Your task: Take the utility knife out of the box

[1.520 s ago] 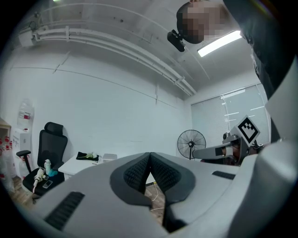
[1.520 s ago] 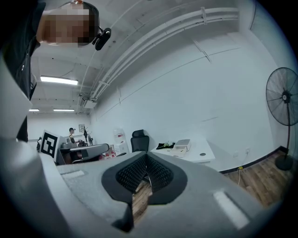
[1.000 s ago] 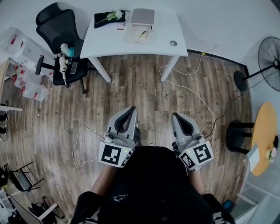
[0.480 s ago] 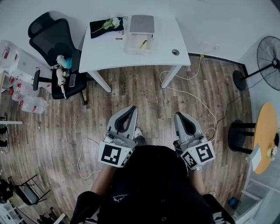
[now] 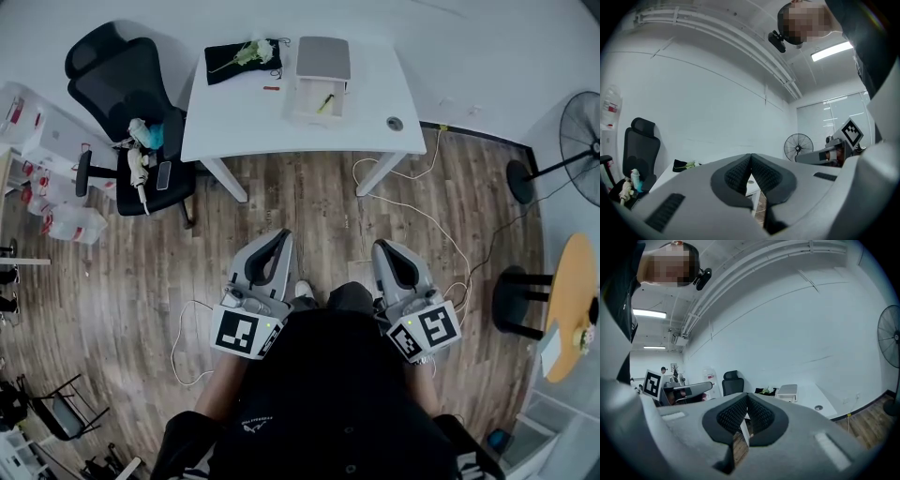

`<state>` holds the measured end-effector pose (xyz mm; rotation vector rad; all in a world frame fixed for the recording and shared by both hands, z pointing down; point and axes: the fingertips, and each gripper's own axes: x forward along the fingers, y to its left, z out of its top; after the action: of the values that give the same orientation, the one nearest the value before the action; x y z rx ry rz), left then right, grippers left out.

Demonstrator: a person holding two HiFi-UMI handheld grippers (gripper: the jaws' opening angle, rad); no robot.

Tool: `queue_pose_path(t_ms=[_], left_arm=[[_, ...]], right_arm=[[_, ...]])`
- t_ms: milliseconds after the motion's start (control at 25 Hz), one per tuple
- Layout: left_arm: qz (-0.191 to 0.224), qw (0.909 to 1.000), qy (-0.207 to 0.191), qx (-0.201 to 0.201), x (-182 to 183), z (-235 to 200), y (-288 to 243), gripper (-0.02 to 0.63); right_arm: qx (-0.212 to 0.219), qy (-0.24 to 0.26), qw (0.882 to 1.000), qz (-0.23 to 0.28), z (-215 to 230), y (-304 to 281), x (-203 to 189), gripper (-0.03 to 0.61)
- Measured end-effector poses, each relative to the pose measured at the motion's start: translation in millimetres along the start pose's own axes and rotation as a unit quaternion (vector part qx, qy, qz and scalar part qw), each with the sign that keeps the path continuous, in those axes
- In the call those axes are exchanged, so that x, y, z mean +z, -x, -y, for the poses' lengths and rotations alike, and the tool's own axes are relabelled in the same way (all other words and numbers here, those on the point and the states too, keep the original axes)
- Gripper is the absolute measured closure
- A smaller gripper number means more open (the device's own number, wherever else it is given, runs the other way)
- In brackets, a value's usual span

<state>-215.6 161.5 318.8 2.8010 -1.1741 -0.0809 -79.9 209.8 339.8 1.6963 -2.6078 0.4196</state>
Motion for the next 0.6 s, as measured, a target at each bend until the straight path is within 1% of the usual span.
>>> queue_pose_path(t_ms=[200, 400, 600], left_arm=[[-0.005, 0.9999, 0.004, 0.009, -1, -16, -2, 0.609], [-0.006, 0.9999, -0.001, 0.014, -4, -22, -11, 0.609], [-0.004, 0.9992, -0.004, 0.04, -4, -43, -22, 0.609]], right_arm=[[0.004, -0.005, 1.0, -0.004, 3, -13, 0, 0.574], [0.01, -0.007, 1.0, -0.005, 14, -29, 0, 0.574], [0.025, -0.009, 1.0, -0.006, 28, -56, 2, 0.574]])
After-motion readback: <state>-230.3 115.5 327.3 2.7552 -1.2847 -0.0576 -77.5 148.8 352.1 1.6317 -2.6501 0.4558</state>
